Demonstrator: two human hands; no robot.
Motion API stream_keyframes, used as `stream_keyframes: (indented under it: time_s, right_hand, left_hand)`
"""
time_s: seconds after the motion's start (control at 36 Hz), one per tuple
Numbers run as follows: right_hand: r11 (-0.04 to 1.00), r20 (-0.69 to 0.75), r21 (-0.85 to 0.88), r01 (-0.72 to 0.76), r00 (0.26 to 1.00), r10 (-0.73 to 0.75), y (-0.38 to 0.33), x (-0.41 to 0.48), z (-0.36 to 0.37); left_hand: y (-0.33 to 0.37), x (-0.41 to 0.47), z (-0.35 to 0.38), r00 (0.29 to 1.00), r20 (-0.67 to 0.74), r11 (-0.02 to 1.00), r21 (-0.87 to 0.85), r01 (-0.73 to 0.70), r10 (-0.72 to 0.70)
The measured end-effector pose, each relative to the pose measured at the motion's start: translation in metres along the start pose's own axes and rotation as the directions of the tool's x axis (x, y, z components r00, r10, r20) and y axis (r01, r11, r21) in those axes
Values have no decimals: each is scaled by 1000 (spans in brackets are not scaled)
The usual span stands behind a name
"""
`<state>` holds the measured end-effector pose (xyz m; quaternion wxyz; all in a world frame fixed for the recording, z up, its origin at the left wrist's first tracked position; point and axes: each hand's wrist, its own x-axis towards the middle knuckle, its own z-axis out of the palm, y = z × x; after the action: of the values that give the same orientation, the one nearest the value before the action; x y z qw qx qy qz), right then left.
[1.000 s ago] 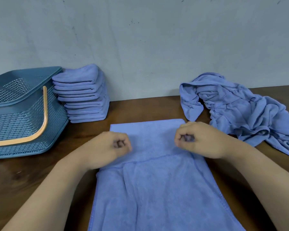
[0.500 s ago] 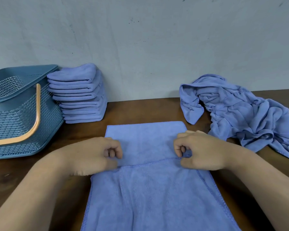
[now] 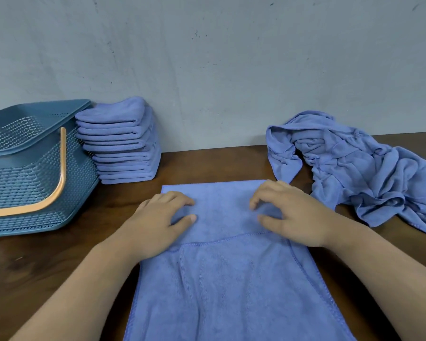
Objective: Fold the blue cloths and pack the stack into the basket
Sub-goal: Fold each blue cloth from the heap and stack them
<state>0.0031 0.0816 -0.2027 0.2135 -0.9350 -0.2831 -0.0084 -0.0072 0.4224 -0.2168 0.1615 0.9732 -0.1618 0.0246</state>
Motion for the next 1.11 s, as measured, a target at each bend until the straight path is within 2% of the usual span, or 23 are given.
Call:
stream_keyframes:
  time_s: [0.06, 0.11, 0.17, 0.25, 0.33, 0.42, 0.47, 0.53, 0.56, 0.61, 0.67, 0.72, 0.92, 1.11]
  right_hand:
    - [995, -12, -71, -63, 998, 63, 8, 4, 8]
    - [976, 44, -145, -161, 985, 169, 15, 7, 15]
    - [959, 73, -138, -247, 963, 259, 18, 9, 16]
    - [944, 75, -144, -297, 948, 309, 19, 12, 13]
    - [945, 83, -155, -289, 949, 304, 19, 11, 14]
    - [958, 26, -117, -263, 963, 267, 22, 11, 14]
    - [976, -48, -115, -185, 982, 181, 21, 10, 8]
    - [993, -61, -89, -73, 996, 68, 14, 8, 0]
    - [997, -44, -68, -25, 999, 22, 8, 6, -3]
    - [995, 19, -85, 42, 999, -41, -1, 2, -6]
    - [989, 99, -135, 57, 994, -43, -6, -1, -6]
    - [984, 141, -171, 45, 990, -21, -6, -2, -5]
    - [984, 159, -175, 43, 987, -15, -10, 2, 3]
    - [994, 103, -102, 42, 994, -31, -12, 1, 2]
  left_hand:
    - [-2, 1, 3, 997, 6, 997, -8, 75, -75]
    - [-5, 3, 4, 987, 49, 988, -12, 154, -153]
    - [-8, 4, 3, 971, 89, 975, 14, 222, -223]
    - [-10, 5, 3, 957, 128, 965, 65, 255, -262]
    - [-9, 6, 3, 953, 126, 960, 86, 266, -275]
    - [-10, 6, 3, 961, 28, 961, 20, 276, -277]
    - [-9, 4, -3, 975, -99, 979, -55, 196, -201]
    - [-4, 0, -15, 985, -146, 982, -178, 65, -92]
    - [2, -3, -20, 993, -112, 968, -249, 18, -47]
    - [13, -9, -29, 999, 48, 964, -266, -5, 18]
    - [21, -15, -36, 969, 245, 983, -180, 34, 12]
    - [25, -18, -43, 940, 339, 993, -101, 64, -26]
    - [29, -28, -56, 886, 450, 989, -39, 142, -110]
    - [30, -30, -58, 884, 454, 989, -44, 143, -108]
